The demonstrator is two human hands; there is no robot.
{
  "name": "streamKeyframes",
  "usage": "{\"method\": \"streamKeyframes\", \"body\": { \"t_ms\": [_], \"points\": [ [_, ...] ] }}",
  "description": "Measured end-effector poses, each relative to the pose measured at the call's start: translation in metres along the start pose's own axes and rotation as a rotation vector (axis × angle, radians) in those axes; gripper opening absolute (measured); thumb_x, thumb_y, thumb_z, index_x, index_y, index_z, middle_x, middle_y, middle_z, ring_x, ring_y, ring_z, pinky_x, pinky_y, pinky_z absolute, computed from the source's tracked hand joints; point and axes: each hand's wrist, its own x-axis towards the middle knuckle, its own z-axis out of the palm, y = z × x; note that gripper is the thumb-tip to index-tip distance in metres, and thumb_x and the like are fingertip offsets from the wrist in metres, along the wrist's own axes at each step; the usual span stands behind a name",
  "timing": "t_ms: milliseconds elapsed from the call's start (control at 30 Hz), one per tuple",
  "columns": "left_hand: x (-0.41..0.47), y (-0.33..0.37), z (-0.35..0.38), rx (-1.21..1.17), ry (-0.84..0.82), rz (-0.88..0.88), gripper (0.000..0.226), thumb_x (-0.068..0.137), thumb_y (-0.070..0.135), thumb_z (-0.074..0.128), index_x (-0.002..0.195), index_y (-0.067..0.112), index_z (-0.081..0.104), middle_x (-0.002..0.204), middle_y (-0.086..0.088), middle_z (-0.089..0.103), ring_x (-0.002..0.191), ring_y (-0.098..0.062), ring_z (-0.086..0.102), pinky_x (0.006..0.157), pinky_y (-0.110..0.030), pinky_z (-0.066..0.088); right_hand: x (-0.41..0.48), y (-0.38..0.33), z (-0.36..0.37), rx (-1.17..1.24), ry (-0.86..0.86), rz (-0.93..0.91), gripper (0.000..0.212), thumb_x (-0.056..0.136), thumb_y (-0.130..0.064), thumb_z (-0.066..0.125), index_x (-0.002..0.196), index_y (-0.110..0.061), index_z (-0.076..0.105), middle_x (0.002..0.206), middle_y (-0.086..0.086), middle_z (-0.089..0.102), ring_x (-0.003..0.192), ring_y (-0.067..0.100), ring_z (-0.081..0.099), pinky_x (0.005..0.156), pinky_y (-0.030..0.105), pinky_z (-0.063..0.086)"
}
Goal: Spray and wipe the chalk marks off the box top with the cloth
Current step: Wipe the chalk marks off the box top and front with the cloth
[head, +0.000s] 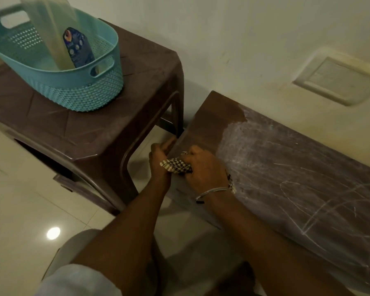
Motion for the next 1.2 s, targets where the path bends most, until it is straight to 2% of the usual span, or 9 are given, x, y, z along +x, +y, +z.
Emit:
{"method": "streamKeyframes", "body": {
  "t_ms": [167, 300, 467, 667, 800, 900, 1000, 1100, 1200],
  "points": [
    [0.016, 0.002, -0.003, -0.149, -0.018, -0.137, 0.055, 0.101, 0.029, 0.030, 0.072, 0.010, 0.073, 0.063, -0.007, 0.070, 0.079, -0.025, 0.063, 0.071, -0.034, 0.051, 0.035, -0.004, 0.009, 0.065, 0.052, -0.134, 0.031, 0.076, -0.015, 0.069, 0.105, -0.026, 0.071, 0.107, -0.004, 0.061, 0.094, 0.012, 0.054, 0.075, 0.021, 0.043],
    [0.012, 0.000, -0.004, -0.047, -0.021, -0.042, 0.048, 0.100, 0.032, 0.033, 0.112, 0.002, 0.068, 0.098, -0.013, 0.072, 0.095, -0.027, 0.067, 0.092, -0.040, 0.053, 0.072, 0.019, 0.010, -0.032, 0.093, -0.001, 0.029, 0.079, -0.018, 0.065, 0.107, -0.026, 0.069, 0.103, 0.001, 0.058, 0.095, 0.023, 0.057, 0.070, 0.030, 0.045],
    [0.014, -0.002, -0.004, -0.037, -0.042, -0.013, 0.053, 0.095, 0.032, 0.030, 0.116, 0.008, 0.072, 0.110, -0.009, 0.075, 0.110, -0.025, 0.067, 0.098, -0.037, 0.053, 0.125, 0.052, -0.009, -0.135, 0.166, 0.146, 0.029, 0.082, -0.023, 0.062, 0.111, -0.022, 0.070, 0.110, 0.007, 0.062, 0.104, 0.030, 0.057, 0.071, 0.030, 0.042],
    [0.011, -0.004, -0.002, -0.052, -0.028, 0.053, 0.057, 0.101, 0.026, 0.021, 0.115, 0.008, 0.073, 0.110, -0.005, 0.075, 0.107, -0.017, 0.067, 0.090, -0.025, 0.052, 0.115, 0.049, 0.000, -0.073, 0.188, 0.174, 0.028, 0.081, -0.024, 0.063, 0.108, -0.023, 0.071, 0.109, 0.006, 0.063, 0.101, 0.029, 0.059, 0.074, 0.033, 0.048],
    [0.002, 0.004, 0.004, -0.071, 0.100, 0.049, 0.042, 0.103, 0.022, 0.030, 0.111, 0.002, 0.066, 0.085, -0.003, 0.067, 0.082, -0.017, 0.063, 0.067, -0.024, 0.049, 0.074, 0.017, 0.011, -0.004, 0.155, 0.135, 0.025, 0.080, -0.022, 0.064, 0.104, -0.025, 0.071, 0.100, 0.001, 0.059, 0.092, 0.021, 0.057, 0.067, 0.025, 0.036],
    [-0.008, 0.007, 0.000, -0.117, -0.027, 0.056, 0.039, 0.102, 0.025, 0.033, 0.098, 0.005, 0.066, 0.094, -0.007, 0.071, 0.076, -0.014, 0.067, 0.068, -0.021, 0.054, 0.037, -0.012, 0.021, 0.038, 0.118, 0.108, 0.024, 0.082, -0.022, 0.063, 0.105, -0.025, 0.069, 0.103, -0.003, 0.057, 0.090, 0.013, 0.053, 0.071, 0.021, 0.035],
    [0.003, 0.000, -0.011, 0.413, -0.084, 0.342, 0.035, 0.091, 0.028, 0.049, 0.109, 0.006, 0.066, 0.117, -0.016, 0.066, 0.104, -0.027, 0.065, 0.091, -0.035, 0.053, 0.007, -0.029, 0.028, 0.078, 0.123, 0.121, 0.011, 0.082, -0.017, 0.062, 0.090, -0.015, 0.069, 0.093, 0.003, 0.056, 0.079, 0.019, 0.056, 0.062, 0.026, 0.035],
    [0.005, -0.005, -0.010, 1.009, -0.062, 0.652, 0.041, 0.099, 0.025, 0.047, 0.137, 0.015, 0.056, 0.129, -0.009, 0.064, 0.118, -0.024, 0.061, 0.100, -0.029, 0.046, -0.013, -0.024, 0.024, 0.056, 0.134, 0.165, 0.003, 0.081, -0.016, 0.064, 0.081, -0.013, 0.066, 0.086, 0.003, 0.053, 0.071, 0.021, 0.057, 0.056, 0.026, 0.034],
    [-0.010, -0.009, -0.002, 1.311, -0.013, 0.828, 0.051, 0.101, 0.030, 0.033, 0.148, 0.012, 0.042, 0.152, -0.008, 0.045, 0.144, -0.025, 0.037, 0.120, -0.042, 0.021, -0.040, -0.012, 0.013, 0.013, 0.164, 0.226, 0.007, 0.079, -0.015, 0.066, 0.085, -0.017, 0.068, 0.085, -0.002, 0.053, 0.070, 0.018, 0.057, 0.055, 0.024, 0.033]
  ]
}}
